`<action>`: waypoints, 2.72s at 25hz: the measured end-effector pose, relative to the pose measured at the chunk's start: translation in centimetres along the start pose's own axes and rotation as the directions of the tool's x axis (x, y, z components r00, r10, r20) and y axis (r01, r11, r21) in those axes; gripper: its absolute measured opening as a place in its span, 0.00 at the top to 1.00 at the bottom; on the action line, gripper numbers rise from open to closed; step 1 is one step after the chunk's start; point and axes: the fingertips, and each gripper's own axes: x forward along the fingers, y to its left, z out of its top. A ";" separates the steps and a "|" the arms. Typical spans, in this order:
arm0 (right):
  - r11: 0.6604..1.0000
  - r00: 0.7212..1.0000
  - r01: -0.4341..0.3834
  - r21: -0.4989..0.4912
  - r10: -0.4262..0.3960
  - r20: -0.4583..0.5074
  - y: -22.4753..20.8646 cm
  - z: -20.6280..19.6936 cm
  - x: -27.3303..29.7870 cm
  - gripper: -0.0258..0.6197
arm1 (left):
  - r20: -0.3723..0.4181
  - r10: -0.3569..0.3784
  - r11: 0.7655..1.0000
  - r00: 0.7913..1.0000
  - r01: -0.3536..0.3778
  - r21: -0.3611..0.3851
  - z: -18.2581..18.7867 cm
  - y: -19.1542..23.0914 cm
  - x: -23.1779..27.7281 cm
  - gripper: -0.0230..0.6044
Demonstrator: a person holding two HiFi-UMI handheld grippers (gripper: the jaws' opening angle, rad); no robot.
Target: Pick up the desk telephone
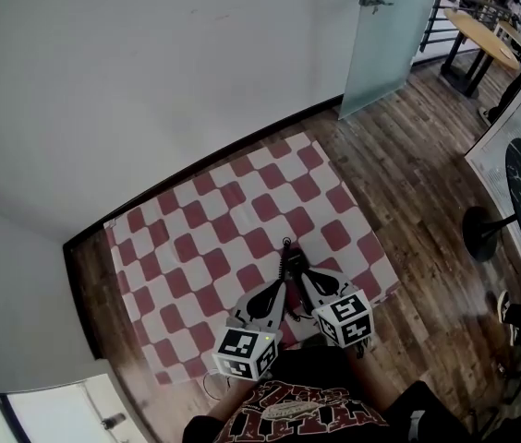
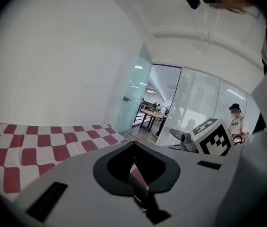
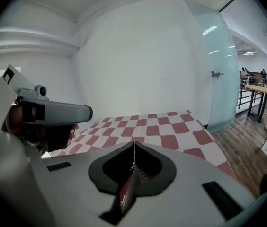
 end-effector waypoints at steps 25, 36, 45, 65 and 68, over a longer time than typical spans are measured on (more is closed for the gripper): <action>0.996 0.983 0.059 -0.071 -0.070 -0.172 -0.4 -5.4 3.8 0.93 | -0.005 0.027 0.999 1.000 -0.027 -0.045 -0.6 2.4 -0.6 0.95; 0.995 0.971 0.079 -0.052 -0.089 -0.221 -1.1 -6.7 4.4 0.79 | -0.012 0.019 0.998 1.000 -0.020 -0.065 -0.9 3.0 -0.4 0.95; 0.994 0.965 0.111 -0.019 -0.112 -0.237 -1.7 -7.4 5.2 0.61 | -0.026 0.016 0.997 1.000 -0.018 -0.076 -1.3 3.3 -0.3 0.95; 0.987 0.925 0.163 0.007 -0.150 -0.349 -2.4 -10.4 8.3 0.49 | -0.041 0.019 0.994 0.999 -0.023 -0.103 -1.7 3.9 -0.4 0.95; 0.986 0.923 0.169 0.009 -0.155 -0.352 -2.4 -10.8 8.7 0.49 | -0.043 0.021 0.994 0.999 -0.026 -0.108 -1.9 4.2 -0.4 0.95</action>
